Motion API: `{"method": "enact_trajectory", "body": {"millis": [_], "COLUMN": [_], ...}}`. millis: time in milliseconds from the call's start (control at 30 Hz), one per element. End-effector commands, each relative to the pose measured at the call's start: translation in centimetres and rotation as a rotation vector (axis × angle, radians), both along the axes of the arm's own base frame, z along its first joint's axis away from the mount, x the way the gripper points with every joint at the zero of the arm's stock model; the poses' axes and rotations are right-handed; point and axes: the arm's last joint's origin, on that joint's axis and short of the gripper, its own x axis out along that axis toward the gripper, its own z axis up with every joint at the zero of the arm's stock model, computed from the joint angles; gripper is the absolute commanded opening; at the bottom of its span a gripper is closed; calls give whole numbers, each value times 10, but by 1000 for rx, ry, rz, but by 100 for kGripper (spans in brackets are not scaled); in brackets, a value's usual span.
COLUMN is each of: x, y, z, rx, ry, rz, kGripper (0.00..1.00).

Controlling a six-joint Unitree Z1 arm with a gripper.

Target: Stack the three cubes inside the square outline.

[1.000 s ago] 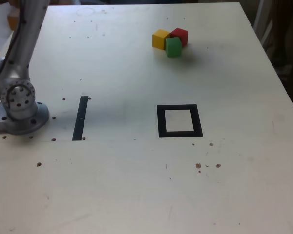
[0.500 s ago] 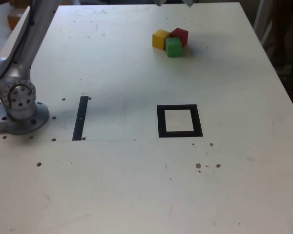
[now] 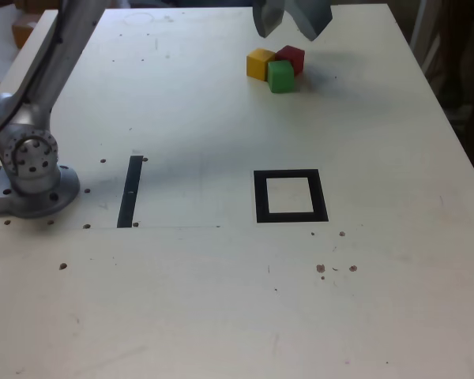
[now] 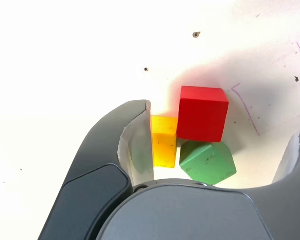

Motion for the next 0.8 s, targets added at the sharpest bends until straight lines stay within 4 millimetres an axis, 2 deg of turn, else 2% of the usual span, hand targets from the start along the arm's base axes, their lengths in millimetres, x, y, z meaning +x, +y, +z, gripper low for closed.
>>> {"method": "enact_trajectory", "body": {"millis": [0,333,767], "x": [2,5,14], "y": [1,3,7], "z": [-7,-21,-26], "rx": [-6,-7,29], "ry": [9,11,-30], "rz": [-3,-6,-35], "kGripper": [95,94,93]}}
